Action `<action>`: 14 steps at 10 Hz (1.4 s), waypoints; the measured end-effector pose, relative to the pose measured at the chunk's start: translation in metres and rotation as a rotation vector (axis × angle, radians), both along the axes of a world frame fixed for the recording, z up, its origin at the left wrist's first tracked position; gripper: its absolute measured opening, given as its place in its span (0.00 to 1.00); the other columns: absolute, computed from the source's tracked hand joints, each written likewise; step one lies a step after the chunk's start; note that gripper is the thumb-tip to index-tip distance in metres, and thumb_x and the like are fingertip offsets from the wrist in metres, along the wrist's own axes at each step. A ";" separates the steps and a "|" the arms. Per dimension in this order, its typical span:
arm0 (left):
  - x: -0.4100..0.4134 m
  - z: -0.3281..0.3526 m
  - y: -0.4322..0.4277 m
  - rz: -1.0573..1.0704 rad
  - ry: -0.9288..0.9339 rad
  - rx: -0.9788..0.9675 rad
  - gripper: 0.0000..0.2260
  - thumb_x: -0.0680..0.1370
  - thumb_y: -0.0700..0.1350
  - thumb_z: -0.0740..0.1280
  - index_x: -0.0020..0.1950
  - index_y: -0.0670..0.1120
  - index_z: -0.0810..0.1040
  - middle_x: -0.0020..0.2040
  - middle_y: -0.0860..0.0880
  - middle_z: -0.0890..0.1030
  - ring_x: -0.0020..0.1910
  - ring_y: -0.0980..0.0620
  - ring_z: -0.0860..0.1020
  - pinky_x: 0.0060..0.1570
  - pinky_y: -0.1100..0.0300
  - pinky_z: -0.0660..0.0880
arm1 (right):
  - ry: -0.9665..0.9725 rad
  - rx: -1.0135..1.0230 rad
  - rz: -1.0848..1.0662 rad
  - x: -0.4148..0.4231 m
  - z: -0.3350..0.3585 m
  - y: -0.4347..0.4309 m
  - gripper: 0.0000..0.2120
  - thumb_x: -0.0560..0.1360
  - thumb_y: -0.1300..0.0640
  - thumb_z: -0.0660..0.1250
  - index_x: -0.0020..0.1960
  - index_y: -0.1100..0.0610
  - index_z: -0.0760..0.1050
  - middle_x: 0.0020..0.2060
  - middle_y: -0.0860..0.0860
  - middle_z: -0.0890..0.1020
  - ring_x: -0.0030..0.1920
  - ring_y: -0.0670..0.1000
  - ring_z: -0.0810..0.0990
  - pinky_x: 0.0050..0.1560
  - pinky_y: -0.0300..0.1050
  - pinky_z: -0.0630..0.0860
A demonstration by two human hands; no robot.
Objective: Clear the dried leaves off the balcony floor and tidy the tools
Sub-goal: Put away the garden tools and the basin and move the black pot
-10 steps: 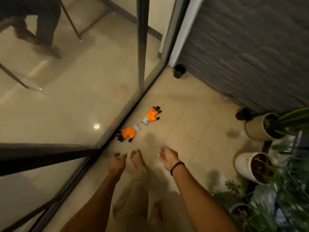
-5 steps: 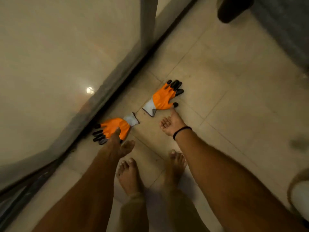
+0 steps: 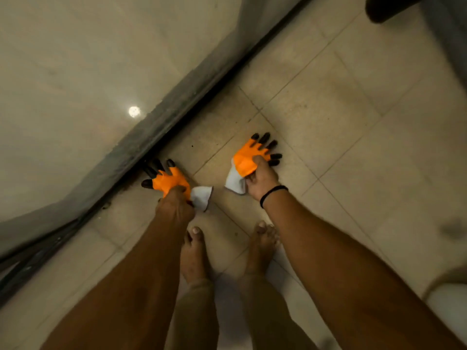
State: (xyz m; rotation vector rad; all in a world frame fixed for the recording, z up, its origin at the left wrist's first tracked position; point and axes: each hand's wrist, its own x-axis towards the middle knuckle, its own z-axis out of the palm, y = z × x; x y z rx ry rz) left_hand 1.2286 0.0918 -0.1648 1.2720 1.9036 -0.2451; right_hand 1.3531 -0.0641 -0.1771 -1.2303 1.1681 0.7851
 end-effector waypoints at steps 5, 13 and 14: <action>-0.118 0.470 -0.071 0.777 -0.525 -0.008 0.15 0.81 0.50 0.65 0.67 0.51 0.70 0.59 0.53 0.76 0.58 0.52 0.78 0.55 0.55 0.77 | -0.011 0.186 0.452 -0.097 0.428 -0.024 0.18 0.79 0.64 0.62 0.69 0.61 0.71 0.69 0.60 0.74 0.67 0.60 0.75 0.64 0.53 0.75; -0.587 0.702 -0.291 1.660 -0.607 0.521 0.13 0.80 0.48 0.69 0.62 0.46 0.74 0.60 0.43 0.80 0.56 0.41 0.80 0.58 0.42 0.78 | 0.091 0.478 1.662 -0.512 0.716 -0.036 0.26 0.77 0.68 0.64 0.73 0.55 0.68 0.64 0.58 0.78 0.59 0.61 0.79 0.56 0.59 0.78; -0.640 0.703 -0.310 1.769 -0.577 0.543 0.14 0.80 0.48 0.70 0.62 0.45 0.74 0.61 0.42 0.80 0.56 0.41 0.80 0.57 0.42 0.79 | 0.113 0.490 1.798 -0.578 0.722 -0.036 0.27 0.76 0.67 0.66 0.73 0.56 0.67 0.65 0.59 0.77 0.59 0.62 0.79 0.50 0.58 0.79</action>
